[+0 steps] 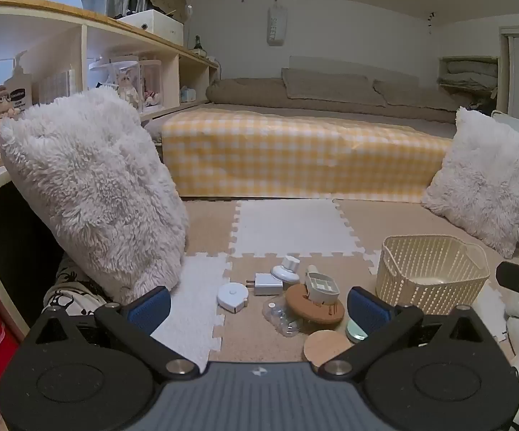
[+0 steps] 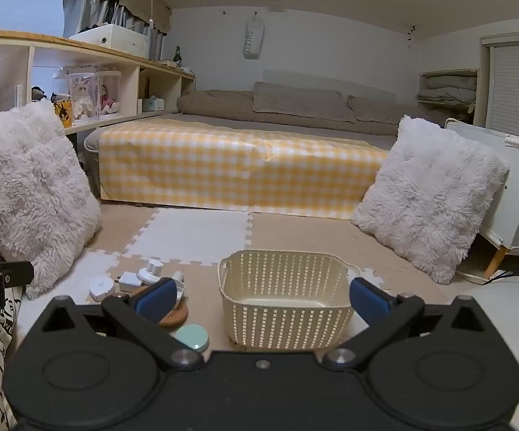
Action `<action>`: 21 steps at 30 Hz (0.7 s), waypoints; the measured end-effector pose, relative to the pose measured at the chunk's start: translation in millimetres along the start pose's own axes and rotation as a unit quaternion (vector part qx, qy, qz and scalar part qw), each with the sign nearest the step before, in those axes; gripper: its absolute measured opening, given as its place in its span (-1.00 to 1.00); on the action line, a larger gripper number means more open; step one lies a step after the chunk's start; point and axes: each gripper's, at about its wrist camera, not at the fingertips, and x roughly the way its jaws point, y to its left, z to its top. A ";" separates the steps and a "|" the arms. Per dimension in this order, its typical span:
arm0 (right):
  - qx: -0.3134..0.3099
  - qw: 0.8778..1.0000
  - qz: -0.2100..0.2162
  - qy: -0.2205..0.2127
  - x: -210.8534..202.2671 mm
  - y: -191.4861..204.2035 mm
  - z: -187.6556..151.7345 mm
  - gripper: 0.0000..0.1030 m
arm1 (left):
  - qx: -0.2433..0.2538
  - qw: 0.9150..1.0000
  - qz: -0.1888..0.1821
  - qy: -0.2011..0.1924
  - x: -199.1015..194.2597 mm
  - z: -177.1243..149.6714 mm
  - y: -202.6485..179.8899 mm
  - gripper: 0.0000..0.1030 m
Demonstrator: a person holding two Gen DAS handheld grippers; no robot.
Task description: Organize rigid objects
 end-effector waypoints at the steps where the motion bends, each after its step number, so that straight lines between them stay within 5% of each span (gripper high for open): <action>1: 0.000 1.000 0.000 -0.002 -0.2 0.0 -0.1 1.00 | 0.000 1.000 0.000 -0.001 0.0 0.0 0.0 1.00; 21: 0.000 1.000 0.000 0.002 0.3 0.4 -0.3 1.00 | 0.001 1.000 0.000 -0.001 -0.1 0.0 0.0 1.00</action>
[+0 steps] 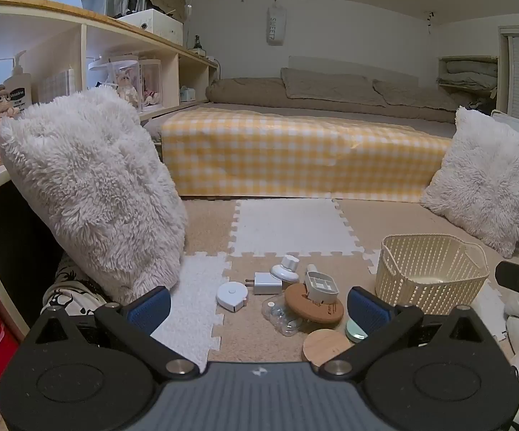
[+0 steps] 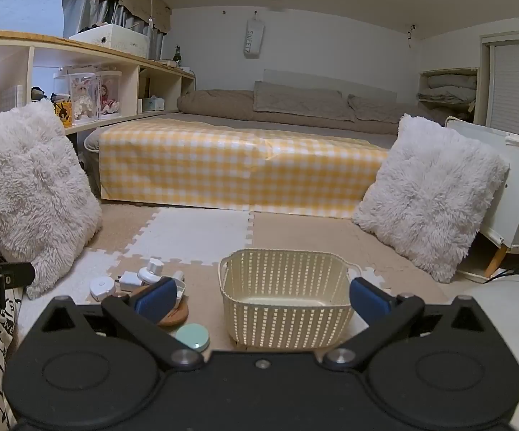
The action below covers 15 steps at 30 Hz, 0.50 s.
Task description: Organize rigid objects
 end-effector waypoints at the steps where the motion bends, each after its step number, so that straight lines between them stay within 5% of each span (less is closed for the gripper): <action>1: 0.000 1.000 0.000 0.000 -0.1 0.0 0.0 1.00 | 0.000 1.000 0.000 0.000 0.0 0.0 0.0 1.00; 15: 0.002 1.000 0.000 0.001 0.0 0.2 -0.1 1.00 | -0.001 1.000 0.000 0.000 0.0 0.0 0.0 1.00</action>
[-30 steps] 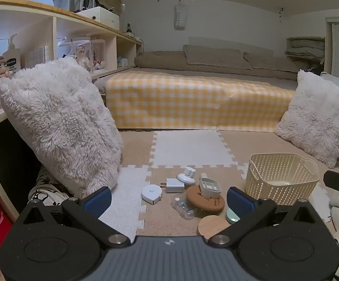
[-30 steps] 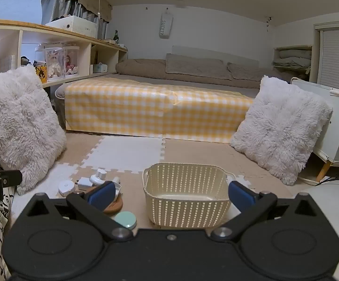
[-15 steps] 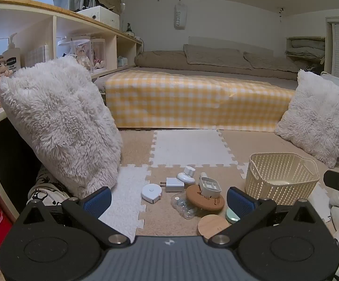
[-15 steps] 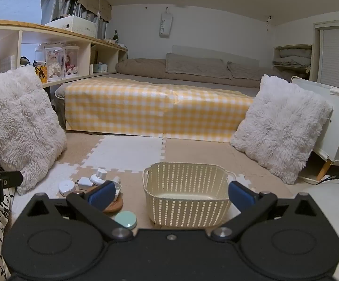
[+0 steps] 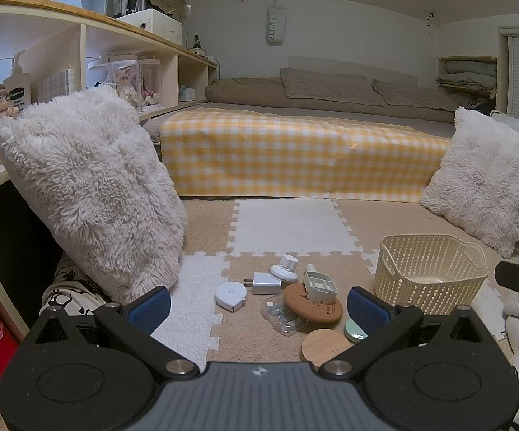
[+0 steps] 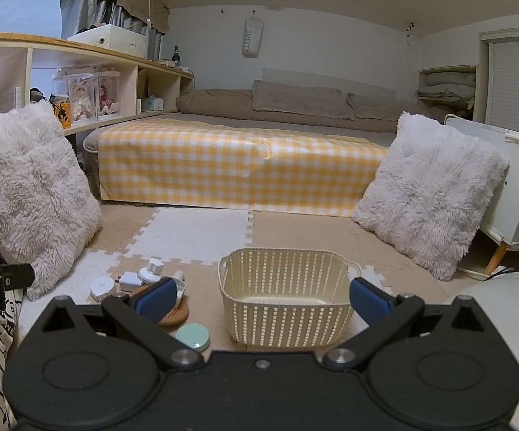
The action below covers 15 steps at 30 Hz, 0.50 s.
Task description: Organize rigid objects
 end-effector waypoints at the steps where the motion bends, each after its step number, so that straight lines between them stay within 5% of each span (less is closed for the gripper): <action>1: 0.000 1.000 0.000 0.000 0.0 0.0 0.0 1.00 | 0.000 1.000 0.000 0.000 0.0 0.0 0.0 1.00; 15: 0.001 1.000 0.001 0.001 -0.2 1.4 1.6 1.00 | -0.001 1.000 0.000 0.000 0.0 0.0 0.0 1.00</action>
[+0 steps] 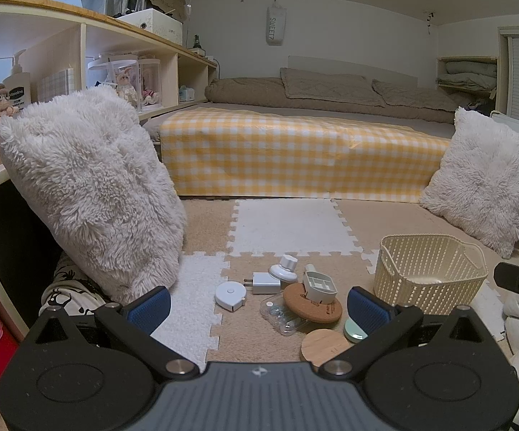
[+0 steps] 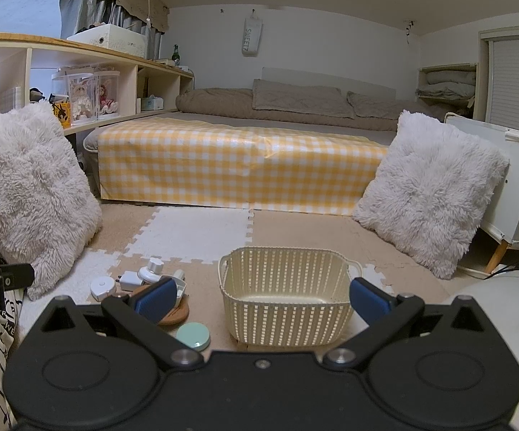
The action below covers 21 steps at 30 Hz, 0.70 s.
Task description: Organize rigid objects
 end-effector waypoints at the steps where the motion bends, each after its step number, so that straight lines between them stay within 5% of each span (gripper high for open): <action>1: 0.000 1.000 0.000 0.000 -0.2 0.3 0.0 1.00 | 0.000 1.000 0.000 0.000 0.0 0.0 0.0 1.00; 21: 0.001 1.000 0.000 0.001 0.5 -0.6 0.0 1.00 | 0.000 1.000 0.000 0.000 0.0 0.0 -0.2 1.00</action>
